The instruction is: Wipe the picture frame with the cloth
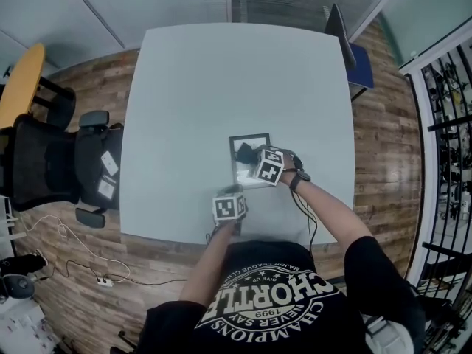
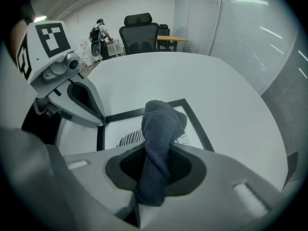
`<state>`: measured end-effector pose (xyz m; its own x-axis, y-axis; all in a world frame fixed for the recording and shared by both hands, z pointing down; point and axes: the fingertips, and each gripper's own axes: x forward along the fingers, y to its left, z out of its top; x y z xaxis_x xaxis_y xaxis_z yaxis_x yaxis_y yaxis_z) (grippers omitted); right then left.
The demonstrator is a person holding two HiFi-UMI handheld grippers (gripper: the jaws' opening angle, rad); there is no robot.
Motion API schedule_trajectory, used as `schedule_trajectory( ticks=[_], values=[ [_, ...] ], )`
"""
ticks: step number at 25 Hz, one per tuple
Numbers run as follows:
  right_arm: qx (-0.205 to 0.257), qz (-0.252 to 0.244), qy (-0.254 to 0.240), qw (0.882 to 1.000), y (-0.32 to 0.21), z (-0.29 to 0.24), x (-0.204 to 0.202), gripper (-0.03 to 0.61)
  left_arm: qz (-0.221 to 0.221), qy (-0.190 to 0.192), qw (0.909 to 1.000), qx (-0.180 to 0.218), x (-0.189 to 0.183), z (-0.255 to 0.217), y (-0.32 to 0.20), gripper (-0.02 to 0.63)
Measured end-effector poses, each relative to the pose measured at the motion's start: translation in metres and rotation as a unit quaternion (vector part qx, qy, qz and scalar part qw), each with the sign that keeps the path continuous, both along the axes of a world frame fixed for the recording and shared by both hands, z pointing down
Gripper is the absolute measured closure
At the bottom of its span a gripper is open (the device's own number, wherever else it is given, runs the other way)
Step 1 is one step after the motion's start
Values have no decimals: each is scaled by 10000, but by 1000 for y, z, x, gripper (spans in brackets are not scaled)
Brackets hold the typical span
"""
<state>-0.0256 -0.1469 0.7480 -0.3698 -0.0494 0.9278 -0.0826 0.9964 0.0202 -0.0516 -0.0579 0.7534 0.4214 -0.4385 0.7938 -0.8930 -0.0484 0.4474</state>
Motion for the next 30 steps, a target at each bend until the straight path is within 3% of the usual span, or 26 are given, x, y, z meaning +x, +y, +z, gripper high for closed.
schedule_trajectory(
  ticks=[8,13,17,23,26,30],
  values=[
    [165,468,217,9985,-13,-4,61,494,-4,25,10000,21,1,0,-2,612],
    [-12,701,205,9973,-13,-4,73,494,-19,25,10000,17,4,-1,0,612],
    [-235,605,-27,9979,-7,-14,46,494,-37,36,10000,44,4,-1,0,612],
    [-383,-77,-459,9982,14,-27,-29,494,-107,79,9999,83,2,-2,-1,612],
    [-544,-361,-386,9971,26,-14,-51,494,-143,103,9998,98,2,-1,0,612],
    [-607,-489,-169,9968,33,-1,-51,494,-185,155,9997,73,2,-1,1,612]
  ],
)
